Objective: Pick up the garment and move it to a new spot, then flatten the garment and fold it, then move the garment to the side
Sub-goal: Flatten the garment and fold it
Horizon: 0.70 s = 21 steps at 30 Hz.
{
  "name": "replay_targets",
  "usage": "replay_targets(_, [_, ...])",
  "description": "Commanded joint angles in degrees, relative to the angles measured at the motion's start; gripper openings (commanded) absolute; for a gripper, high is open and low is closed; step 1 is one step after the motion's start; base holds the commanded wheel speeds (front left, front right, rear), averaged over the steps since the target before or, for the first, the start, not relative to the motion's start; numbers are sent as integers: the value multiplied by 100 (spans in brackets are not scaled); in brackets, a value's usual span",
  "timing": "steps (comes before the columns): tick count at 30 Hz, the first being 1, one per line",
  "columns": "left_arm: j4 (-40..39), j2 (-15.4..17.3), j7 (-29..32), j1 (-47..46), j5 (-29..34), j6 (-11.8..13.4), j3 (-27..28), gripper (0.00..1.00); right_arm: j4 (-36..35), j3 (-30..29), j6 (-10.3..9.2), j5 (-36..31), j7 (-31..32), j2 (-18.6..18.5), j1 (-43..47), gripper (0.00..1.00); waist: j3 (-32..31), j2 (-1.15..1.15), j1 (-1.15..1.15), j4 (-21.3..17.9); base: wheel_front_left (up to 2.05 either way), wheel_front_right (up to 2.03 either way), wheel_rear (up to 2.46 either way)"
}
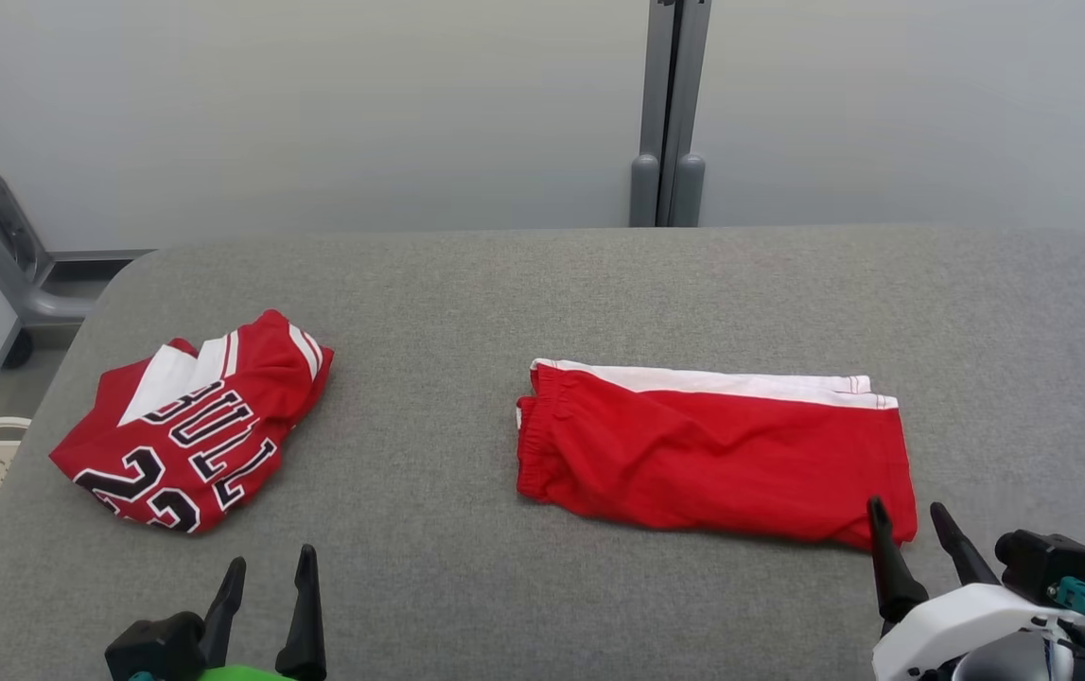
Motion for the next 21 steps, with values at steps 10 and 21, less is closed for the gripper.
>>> replay_targets(10, [-53, 40, 5, 68, -5, -45, -97, 100, 9, -362, 0, -668, 866, -21, -561, 100, 94, 0, 0, 103, 0, 0, 0])
replay_targets(21, [-8, 120, 134, -136, 50, -122, -205, 100, 350, -1054, 0, -1511, 3407, -165, -1387, 100, 358, 0, 0, 398, 0, 0, 0])
